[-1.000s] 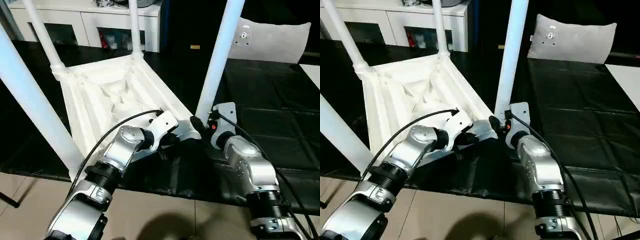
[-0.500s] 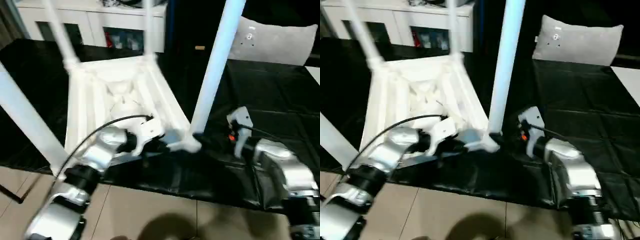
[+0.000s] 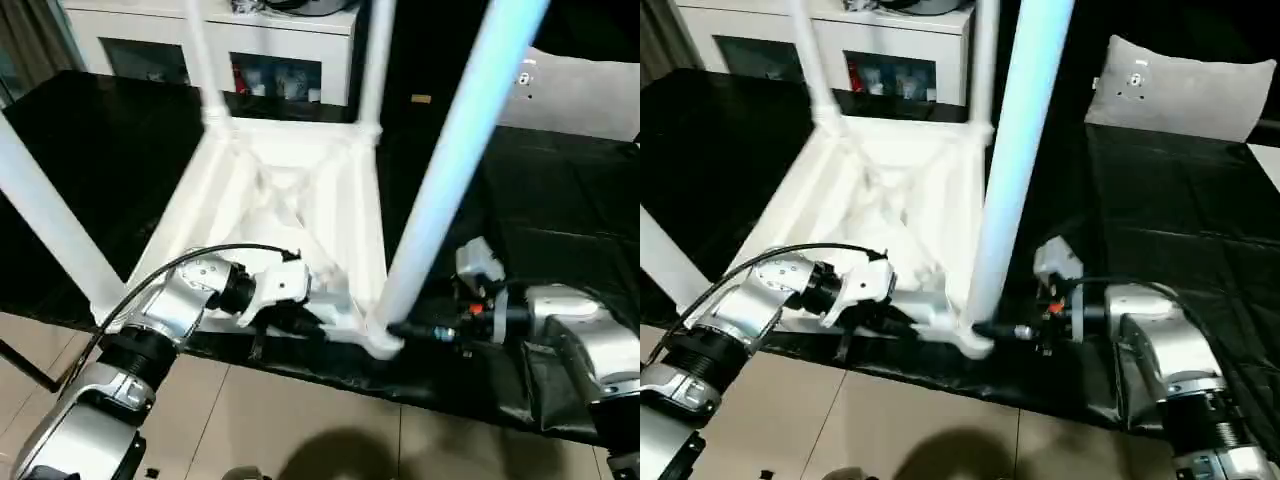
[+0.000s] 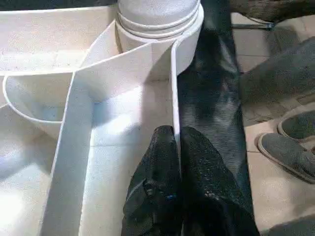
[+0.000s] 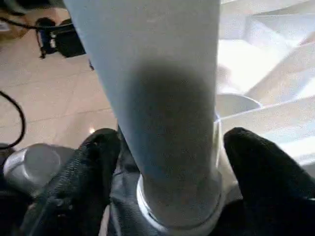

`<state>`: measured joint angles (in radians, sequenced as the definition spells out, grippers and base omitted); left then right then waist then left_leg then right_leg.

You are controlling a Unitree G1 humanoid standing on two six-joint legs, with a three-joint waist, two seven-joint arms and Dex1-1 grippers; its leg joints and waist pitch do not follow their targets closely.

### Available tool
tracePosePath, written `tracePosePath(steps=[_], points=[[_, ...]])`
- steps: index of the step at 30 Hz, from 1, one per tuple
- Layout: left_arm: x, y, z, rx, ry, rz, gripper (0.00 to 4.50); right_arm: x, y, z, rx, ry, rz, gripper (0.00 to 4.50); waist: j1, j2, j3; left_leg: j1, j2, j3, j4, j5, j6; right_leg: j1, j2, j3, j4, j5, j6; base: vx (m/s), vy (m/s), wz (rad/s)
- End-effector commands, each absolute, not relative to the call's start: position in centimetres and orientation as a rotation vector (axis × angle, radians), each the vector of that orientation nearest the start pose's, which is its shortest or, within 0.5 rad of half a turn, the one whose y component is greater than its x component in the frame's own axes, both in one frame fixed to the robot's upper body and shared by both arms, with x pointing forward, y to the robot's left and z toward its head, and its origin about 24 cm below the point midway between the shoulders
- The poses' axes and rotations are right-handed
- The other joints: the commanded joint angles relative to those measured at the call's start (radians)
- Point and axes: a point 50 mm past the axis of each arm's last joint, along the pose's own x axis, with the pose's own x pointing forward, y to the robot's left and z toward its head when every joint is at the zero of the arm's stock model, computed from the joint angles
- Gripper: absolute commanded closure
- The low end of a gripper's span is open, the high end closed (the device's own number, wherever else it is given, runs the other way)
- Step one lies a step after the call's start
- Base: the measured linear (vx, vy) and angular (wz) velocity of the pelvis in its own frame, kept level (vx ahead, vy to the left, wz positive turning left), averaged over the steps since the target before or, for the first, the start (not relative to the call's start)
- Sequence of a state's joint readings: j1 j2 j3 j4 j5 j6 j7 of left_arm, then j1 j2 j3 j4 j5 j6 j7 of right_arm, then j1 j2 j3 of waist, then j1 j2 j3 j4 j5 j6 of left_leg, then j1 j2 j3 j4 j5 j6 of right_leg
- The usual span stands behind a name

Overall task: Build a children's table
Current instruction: Rotate leg to tighten

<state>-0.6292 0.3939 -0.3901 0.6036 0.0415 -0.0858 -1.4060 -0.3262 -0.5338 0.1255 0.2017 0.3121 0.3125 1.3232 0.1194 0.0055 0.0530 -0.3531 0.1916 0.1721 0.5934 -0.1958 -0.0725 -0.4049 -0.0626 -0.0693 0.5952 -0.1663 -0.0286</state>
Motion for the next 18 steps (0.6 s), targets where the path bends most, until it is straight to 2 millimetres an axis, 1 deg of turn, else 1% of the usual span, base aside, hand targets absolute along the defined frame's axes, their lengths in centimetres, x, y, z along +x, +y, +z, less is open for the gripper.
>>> tracePosePath(steps=[1,2,4,8,11,16,18], points=[[30.53,11.41,6.34,0.63,0.387,-1.71,4.5,27.22,-18.3,7.4,-0.084,0.359,1.368,1.15,-0.003,-0.012,-0.067,0.002,0.04,-0.004,-0.064,-0.147,0.067,0.058,-0.081,0.047,-0.069,-0.275,-0.179,0.0,0.0,0.0],[30.49,11.46,6.34,0.629,0.388,-1.72,4.5,27.25,-18.25,7.36,-0.082,0.362,1.378,1.28,-0.002,-0.012,-0.067,0.001,0.04,-0.005,-0.064,-0.143,0.067,0.058,-0.082,0.046,-0.069,-0.28,-0.176,0.0,0.0,0.0],[30.46,11.49,6.33,0.629,0.389,-1.724,4.5,27.33,-18.22,7.35,-0.076,0.362,1.378,1.38,-0.002,-0.012,-0.067,0.001,0.039,-0.005,-0.064,-0.14,0.066,0.057,-0.081,0.046,-0.07,-0.286,-0.172,0.0,0.0,0.0],[30.41,11.61,6.33,0.627,0.392,-1.735,4.5,27.41,-18.29,7.23,-0.081,0.368,1.382,1.79,-0.003,-0.011,-0.068,0.001,0.04,-0.004,-0.064,-0.136,0.07,0.057,-0.079,0.045,-0.068,-0.27,-0.18,0.0,0.0,0.0],[30.44,11.67,6.32,0.627,0.392,-1.735,4.5,27.38,-18.27,7.19,-0.074,0.373,1.388,2.04,-0.003,-0.011,-0.068,0.0,0.039,-0.005,-0.063,-0.133,0.072,0.057,-0.079,0.045,-0.067,-0.266,-0.178,0.0,0.0,0.0],[30.68,11.67,6.31,0.604,0.389,-1.697,4.5,27.01,-17.92,7.01,-0.043,0.376,1.394,2.44,-0.003,-0.013,-0.068,0.001,0.038,-0.004,-0.063,-0.139,0.068,0.057,-0.079,0.044,-0.071,-0.292,-0.169,0.0,0.0,0.0],[31.02,11.36,6.38,0.577,0.386,-1.643,4.5,26.83,-17.47,7.0,0.006,0.368,1.373,2.5,-0.003,-0.013,-0.067,0.002,0.04,-0.004,-0.065,-0.136,0.066,0.057,-0.078,0.045,-0.069,-0.293,-0.168,0.0,0.0,0.0]])
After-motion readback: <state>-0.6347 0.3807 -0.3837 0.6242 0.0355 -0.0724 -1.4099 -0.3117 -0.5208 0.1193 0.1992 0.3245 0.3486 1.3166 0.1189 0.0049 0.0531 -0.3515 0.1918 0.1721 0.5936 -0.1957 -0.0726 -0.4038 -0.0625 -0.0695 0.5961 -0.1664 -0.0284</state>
